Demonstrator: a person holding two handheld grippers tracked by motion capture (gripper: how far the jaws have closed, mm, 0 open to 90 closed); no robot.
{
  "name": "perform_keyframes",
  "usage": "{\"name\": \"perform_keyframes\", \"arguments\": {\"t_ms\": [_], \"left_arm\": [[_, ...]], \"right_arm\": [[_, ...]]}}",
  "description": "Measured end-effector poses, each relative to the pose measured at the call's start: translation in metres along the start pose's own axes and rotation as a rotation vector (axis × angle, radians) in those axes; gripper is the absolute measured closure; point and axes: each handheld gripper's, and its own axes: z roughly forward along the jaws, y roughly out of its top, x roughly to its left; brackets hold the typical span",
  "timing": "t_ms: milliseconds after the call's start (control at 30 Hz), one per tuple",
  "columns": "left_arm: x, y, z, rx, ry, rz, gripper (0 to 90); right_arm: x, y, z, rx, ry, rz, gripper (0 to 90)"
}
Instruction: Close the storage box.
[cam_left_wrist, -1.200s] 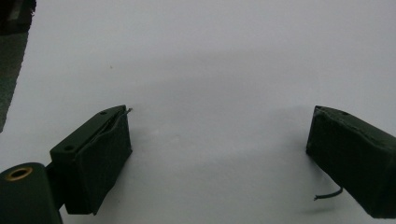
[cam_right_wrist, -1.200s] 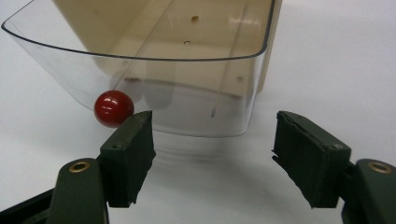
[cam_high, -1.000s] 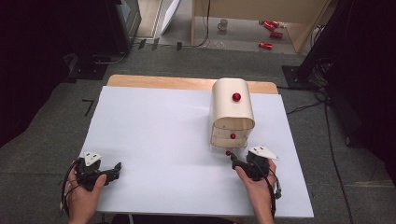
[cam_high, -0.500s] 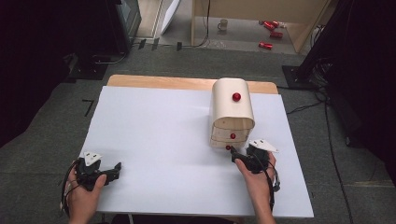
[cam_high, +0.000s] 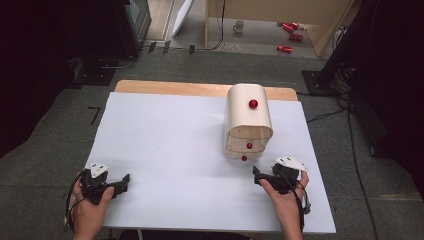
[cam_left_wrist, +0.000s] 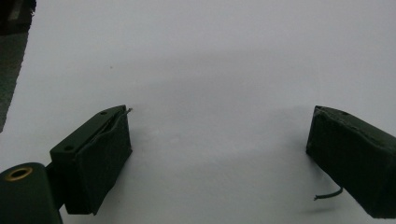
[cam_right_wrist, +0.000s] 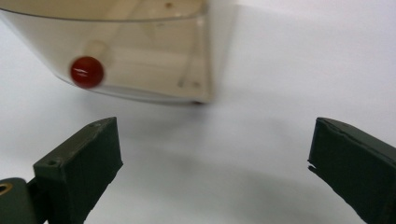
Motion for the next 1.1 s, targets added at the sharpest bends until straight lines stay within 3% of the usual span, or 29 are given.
{"name": "perform_keyframes", "arguments": {"t_ms": [333, 567, 933, 1100], "left_arm": [[0.000, 0.000, 0.000, 0.000, 0.000, 0.000, 6.4], [0.000, 0.000, 0.000, -0.001, 0.000, 0.000, 6.4], [0.000, 0.000, 0.000, -0.001, 0.000, 0.000, 6.4], [0.000, 0.000, 0.000, -0.001, 0.001, 0.000, 6.4]], "right_arm": [[-0.037, -0.019, -0.024, 0.011, -0.062, 0.043, 2.1], [-0.055, -0.031, -0.036, 0.023, -0.108, 0.049, 2.1], [-0.069, -0.047, -0.039, 0.061, -0.152, 0.040, 2.1], [-0.068, -0.050, -0.036, 0.076, -0.127, 0.013, 2.1]]}}
